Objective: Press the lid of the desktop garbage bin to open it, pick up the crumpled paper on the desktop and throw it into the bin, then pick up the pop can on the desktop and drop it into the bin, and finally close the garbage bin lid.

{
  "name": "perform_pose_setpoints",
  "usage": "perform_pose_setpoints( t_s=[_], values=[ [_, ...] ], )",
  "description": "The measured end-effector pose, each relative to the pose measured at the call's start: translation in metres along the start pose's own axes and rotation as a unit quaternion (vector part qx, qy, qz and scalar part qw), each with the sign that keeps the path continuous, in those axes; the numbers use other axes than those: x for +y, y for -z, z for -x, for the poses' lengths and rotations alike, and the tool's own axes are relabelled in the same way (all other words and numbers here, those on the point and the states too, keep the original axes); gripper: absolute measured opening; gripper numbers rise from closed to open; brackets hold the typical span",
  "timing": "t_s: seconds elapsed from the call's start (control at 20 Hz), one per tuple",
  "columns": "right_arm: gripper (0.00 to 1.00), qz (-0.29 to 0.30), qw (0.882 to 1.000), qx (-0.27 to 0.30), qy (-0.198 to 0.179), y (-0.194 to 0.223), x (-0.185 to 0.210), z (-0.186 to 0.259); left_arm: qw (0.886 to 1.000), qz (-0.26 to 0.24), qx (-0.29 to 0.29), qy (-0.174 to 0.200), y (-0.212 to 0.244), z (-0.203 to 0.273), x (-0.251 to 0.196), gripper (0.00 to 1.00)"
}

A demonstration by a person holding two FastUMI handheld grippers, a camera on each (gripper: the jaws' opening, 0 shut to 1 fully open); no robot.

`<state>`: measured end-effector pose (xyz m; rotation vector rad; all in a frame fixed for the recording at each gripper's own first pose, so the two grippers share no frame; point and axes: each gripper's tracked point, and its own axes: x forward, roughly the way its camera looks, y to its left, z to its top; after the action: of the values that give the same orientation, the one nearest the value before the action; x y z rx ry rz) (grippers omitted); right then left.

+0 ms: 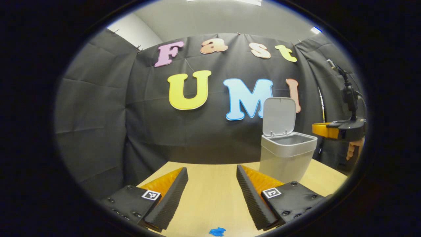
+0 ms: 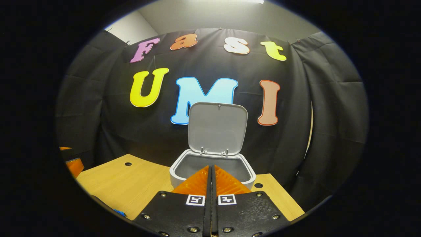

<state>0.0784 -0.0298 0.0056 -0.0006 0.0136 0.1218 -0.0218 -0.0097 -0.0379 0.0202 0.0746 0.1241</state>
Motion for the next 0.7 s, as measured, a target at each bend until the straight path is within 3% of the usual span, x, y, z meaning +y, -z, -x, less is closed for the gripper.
perform_pose_setpoints(
  t_s=[0.25, 0.4, 0.45, 0.5, 0.55, 0.65, 0.7],
  values=[
    [0.01, 0.003, 1.0, -0.017, -0.018, -0.003, 0.017, 0.02, 1.0, -0.004, 0.02, -0.006, 0.027, -0.002, 0.015, 0.98],
    [0.09, 0.006, 0.999, -0.023, -0.024, -0.003, 0.03, 0.031, 0.999, -0.005, 0.051, -0.008, 0.057, -0.001, 0.024, 0.99],
    [0.22, 0.009, 0.999, -0.024, -0.024, -0.003, 0.034, 0.034, 0.998, -0.005, 0.061, -0.006, 0.067, 0.0, 0.025, 0.99],
    [0.22, 0.013, 0.999, -0.023, -0.024, -0.002, 0.036, 0.037, 0.998, -0.005, 0.07, -0.004, 0.075, 0.002, 0.026, 0.99],
    [0.31, 0.015, 0.999, -0.024, -0.024, -0.002, 0.039, 0.038, 0.997, -0.007, 0.078, -0.003, 0.084, 0.003, 0.028, 0.99],
    [0.35, 0.011, 0.999, -0.025, -0.027, -0.003, 0.045, 0.045, 0.995, -0.011, 0.096, 0.004, 0.102, 0.002, 0.028, 0.99],
    [0.43, 0.008, 0.999, -0.026, -0.025, -0.003, 0.046, 0.047, 0.994, -0.011, 0.105, 0.009, 0.112, 0.003, 0.027, 0.99]
  ],
)
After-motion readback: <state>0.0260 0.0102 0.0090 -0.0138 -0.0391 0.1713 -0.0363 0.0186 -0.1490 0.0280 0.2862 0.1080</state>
